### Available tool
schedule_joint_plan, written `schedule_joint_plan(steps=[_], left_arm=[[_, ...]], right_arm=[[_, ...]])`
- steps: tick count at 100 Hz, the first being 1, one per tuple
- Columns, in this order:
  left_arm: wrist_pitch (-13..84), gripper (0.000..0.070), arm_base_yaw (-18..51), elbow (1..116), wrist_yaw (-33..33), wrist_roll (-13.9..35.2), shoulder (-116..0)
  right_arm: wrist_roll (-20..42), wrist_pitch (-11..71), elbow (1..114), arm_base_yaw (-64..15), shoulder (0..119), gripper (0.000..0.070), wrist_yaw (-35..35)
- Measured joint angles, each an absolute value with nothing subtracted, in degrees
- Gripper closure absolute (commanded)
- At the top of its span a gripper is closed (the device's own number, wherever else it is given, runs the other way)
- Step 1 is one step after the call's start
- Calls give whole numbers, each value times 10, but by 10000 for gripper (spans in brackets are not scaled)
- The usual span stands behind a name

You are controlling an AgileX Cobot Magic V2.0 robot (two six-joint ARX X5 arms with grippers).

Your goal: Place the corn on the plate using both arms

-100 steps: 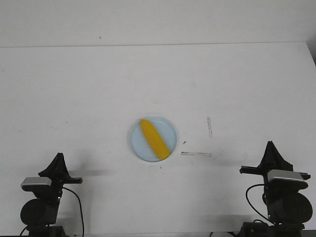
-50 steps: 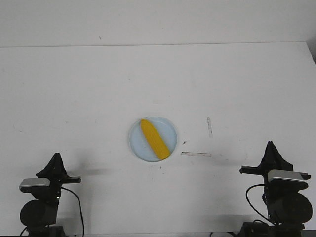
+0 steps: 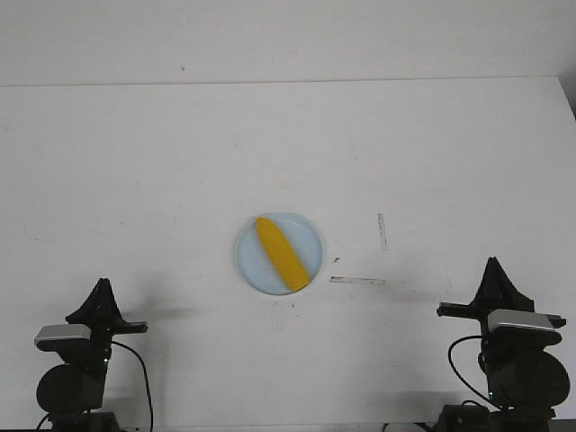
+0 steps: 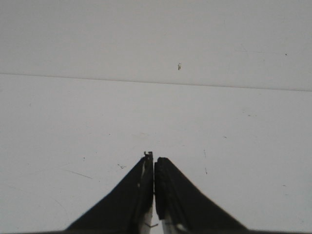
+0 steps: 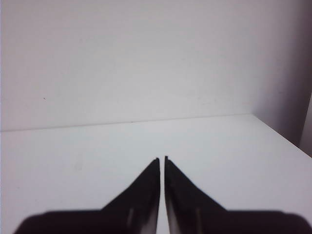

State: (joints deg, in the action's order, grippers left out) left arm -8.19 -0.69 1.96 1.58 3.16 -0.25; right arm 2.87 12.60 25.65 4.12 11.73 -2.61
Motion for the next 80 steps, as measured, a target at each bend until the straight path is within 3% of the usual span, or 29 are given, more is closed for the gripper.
schedule_joint_plan(steps=[80], left_arm=[[-82, 699, -7, 20, 16, 32, -3]], right_arm=[[25, 126, 255, 40, 114, 685, -13]])
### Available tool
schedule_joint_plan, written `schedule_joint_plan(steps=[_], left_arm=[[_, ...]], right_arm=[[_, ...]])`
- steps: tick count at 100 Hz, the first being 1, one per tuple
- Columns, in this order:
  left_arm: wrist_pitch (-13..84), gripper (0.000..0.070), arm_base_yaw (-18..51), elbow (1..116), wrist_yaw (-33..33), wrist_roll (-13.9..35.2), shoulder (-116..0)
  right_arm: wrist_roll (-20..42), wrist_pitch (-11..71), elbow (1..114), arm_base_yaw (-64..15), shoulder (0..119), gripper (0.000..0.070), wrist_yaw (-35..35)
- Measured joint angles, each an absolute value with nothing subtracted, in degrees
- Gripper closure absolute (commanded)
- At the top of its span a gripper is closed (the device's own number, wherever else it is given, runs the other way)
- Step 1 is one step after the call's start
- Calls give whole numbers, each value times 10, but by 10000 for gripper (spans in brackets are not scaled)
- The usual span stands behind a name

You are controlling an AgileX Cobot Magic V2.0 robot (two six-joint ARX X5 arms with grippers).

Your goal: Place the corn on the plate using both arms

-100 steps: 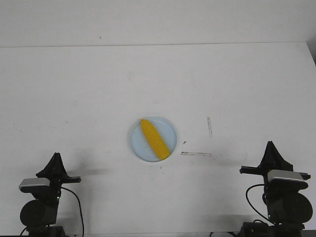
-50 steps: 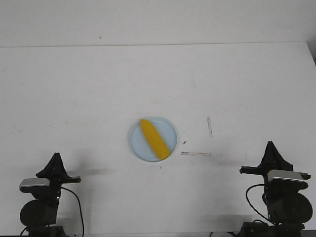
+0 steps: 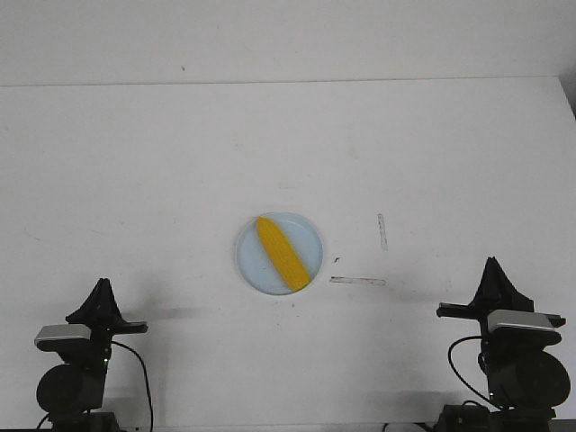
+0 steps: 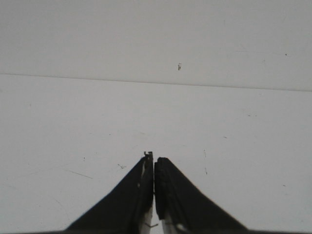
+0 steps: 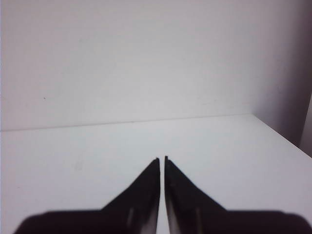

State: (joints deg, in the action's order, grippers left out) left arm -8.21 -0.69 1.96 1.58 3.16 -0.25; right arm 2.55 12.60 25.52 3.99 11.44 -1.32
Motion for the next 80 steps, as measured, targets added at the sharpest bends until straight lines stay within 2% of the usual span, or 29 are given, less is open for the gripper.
schedule_joint_plan(steps=[33, 45, 80], left_arm=[[-82, 699, -7, 20, 16, 32, -3], [-82, 699, -7, 20, 16, 32, -3], [-82, 699, -7, 20, 16, 32, -3]], right_arm=[[4, 126, 158, -59, 29, 685, 3], [2, 121, 126, -63, 1, 685, 1], [2, 18, 50, -63, 1, 685, 4]])
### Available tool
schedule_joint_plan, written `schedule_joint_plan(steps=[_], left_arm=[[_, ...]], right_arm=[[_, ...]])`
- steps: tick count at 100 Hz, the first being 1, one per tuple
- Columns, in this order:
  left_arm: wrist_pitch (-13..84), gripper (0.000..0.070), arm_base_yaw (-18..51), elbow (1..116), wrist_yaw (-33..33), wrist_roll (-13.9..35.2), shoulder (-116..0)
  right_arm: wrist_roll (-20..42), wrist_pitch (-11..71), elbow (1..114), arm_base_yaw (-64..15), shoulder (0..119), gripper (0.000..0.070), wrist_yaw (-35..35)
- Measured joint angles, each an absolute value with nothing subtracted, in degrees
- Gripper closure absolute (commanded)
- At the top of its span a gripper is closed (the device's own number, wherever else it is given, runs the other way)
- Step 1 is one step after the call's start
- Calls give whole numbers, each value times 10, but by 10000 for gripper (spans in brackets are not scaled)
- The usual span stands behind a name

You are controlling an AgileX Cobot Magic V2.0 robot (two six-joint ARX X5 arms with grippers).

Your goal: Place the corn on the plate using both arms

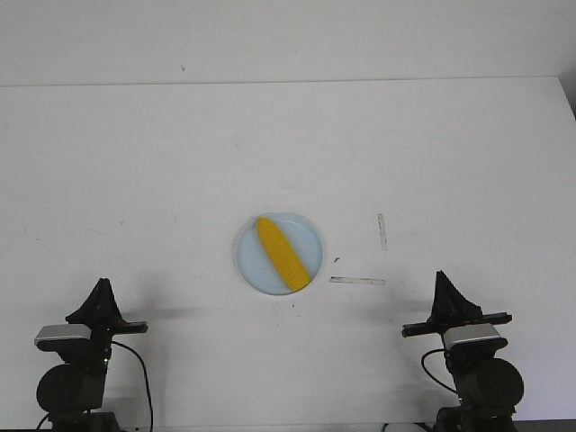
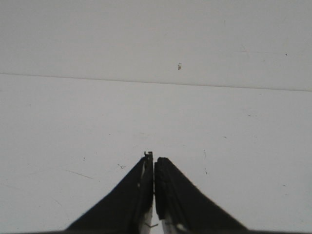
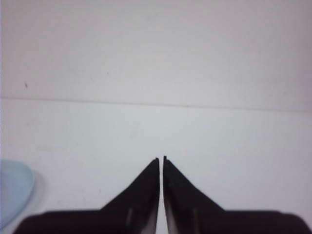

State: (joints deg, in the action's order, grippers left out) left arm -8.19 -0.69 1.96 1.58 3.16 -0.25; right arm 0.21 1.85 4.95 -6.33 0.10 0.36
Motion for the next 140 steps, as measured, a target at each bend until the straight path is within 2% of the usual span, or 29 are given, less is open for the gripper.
schedule_joint_plan(steps=[12, 61, 140], left_arm=[[-82, 699, -7, 20, 16, 32, -3], [-82, 699, -7, 20, 16, 32, -3], [-82, 699, -7, 20, 16, 32, -3]], right_arm=[[2, -48, 10, -63, 1, 685, 11], [2, -53, 8, -11, 1, 685, 44], [2, -63, 8, -11, 1, 685, 45]])
